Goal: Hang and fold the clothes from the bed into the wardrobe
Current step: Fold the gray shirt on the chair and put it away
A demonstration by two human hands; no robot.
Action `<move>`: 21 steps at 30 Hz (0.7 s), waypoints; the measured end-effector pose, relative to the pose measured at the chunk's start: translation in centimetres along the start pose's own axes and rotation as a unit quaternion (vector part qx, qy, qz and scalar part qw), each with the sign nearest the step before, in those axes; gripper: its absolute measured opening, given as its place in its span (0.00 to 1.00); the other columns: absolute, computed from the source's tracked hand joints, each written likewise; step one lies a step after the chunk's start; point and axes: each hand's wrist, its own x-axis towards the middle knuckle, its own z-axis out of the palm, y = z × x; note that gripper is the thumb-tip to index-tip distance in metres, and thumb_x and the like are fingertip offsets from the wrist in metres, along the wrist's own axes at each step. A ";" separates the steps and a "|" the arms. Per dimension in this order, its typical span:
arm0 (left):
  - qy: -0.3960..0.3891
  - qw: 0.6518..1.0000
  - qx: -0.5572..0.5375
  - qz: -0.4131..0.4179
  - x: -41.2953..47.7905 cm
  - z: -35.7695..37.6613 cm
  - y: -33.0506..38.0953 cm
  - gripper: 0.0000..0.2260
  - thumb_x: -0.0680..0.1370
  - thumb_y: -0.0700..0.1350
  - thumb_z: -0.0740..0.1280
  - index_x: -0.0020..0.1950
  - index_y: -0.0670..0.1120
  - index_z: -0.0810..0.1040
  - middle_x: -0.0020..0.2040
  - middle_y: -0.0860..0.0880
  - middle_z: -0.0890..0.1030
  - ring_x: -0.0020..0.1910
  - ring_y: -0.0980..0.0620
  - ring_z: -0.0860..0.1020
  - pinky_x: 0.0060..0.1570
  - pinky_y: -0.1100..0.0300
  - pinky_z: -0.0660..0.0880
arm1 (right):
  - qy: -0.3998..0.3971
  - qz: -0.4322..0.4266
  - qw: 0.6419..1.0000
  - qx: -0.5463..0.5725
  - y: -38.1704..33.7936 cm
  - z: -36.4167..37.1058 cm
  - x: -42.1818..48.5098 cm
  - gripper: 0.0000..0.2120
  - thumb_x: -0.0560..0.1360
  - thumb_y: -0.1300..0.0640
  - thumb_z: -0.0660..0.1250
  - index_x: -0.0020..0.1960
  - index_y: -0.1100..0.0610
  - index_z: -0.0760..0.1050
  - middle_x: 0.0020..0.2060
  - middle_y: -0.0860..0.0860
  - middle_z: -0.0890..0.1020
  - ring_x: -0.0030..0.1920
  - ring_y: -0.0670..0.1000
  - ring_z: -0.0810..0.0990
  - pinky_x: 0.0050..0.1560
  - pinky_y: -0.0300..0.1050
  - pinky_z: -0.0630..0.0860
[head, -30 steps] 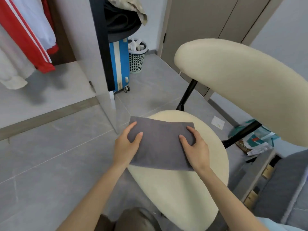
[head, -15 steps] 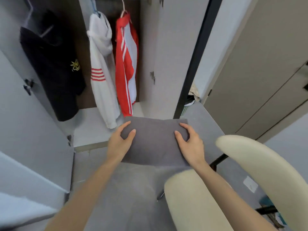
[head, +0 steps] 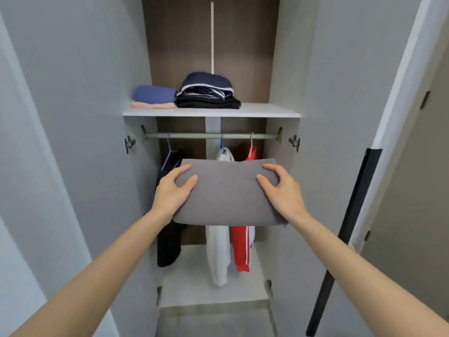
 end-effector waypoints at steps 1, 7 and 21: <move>0.007 1.000 -0.003 0.007 1.2 -0.9 0.8 0.19 0.77 0.51 0.68 0.68 0.54 0.74 0.65 0.54 0.74 0.61 0.53 0.73 0.59 0.57 0.72 | 0.000 -0.014 1.000 0.000 -1.2 0.2 1.3 0.18 0.77 0.46 0.65 0.65 0.47 0.72 0.62 0.47 0.77 0.61 0.49 0.74 0.62 0.46 0.70; 0.046 0.997 -0.017 0.053 8.2 -4.3 4.0 0.18 0.76 0.49 0.70 0.66 0.52 0.75 0.61 0.56 0.74 0.58 0.55 0.74 0.57 0.62 0.73 | -0.001 -0.070 0.997 0.023 -6.4 1.5 9.3 0.17 0.77 0.47 0.66 0.65 0.48 0.73 0.62 0.45 0.76 0.57 0.45 0.72 0.56 0.40 0.67; 0.110 0.991 -0.030 0.075 29.4 -3.6 6.6 0.19 0.76 0.46 0.70 0.67 0.51 0.75 0.65 0.50 0.75 0.63 0.50 0.74 0.63 0.53 0.73 | -0.021 -0.161 0.986 0.039 -8.9 7.6 33.6 0.16 0.78 0.48 0.65 0.65 0.48 0.72 0.64 0.48 0.75 0.60 0.50 0.73 0.56 0.43 0.68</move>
